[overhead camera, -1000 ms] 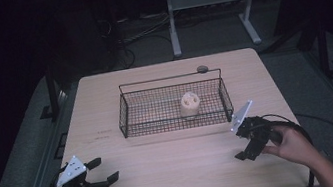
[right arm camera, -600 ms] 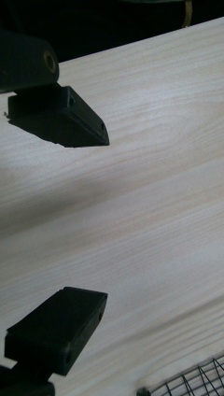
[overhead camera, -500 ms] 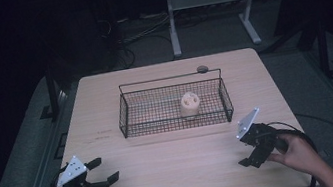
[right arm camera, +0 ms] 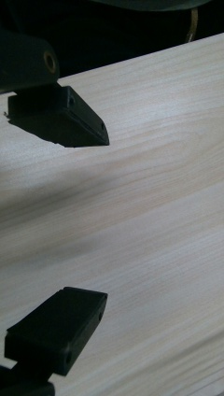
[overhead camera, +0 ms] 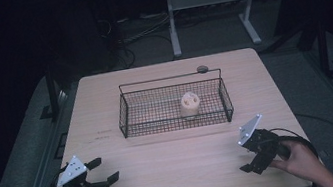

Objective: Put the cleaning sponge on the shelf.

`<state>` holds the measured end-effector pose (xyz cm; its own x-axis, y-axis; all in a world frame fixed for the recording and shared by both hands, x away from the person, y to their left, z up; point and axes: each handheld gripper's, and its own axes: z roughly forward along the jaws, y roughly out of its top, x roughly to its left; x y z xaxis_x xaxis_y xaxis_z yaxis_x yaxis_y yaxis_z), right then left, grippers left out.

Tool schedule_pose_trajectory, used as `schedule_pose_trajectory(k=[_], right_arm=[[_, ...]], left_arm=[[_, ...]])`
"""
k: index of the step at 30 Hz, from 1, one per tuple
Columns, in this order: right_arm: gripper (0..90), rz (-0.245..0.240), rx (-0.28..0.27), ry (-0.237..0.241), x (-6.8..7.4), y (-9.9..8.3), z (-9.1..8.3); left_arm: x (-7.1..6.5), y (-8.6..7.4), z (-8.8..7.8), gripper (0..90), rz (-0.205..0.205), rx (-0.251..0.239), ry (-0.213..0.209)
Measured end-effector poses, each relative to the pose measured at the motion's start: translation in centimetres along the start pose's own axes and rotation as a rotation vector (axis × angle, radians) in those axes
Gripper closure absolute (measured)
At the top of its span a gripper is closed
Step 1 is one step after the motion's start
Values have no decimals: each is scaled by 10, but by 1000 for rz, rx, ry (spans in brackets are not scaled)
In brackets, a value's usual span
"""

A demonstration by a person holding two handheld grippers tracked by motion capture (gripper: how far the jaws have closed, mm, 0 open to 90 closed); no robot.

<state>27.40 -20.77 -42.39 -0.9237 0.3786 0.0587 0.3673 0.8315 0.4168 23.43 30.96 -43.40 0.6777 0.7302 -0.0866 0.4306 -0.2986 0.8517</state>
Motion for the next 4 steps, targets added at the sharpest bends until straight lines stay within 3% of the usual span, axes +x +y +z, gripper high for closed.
schedule_pose_trajectory(k=[4], right_arm=[[198, -1, -3, 1, 1, -2, 1]], left_arm=[[0, 0, 0, 138, 2, 3, 0]])
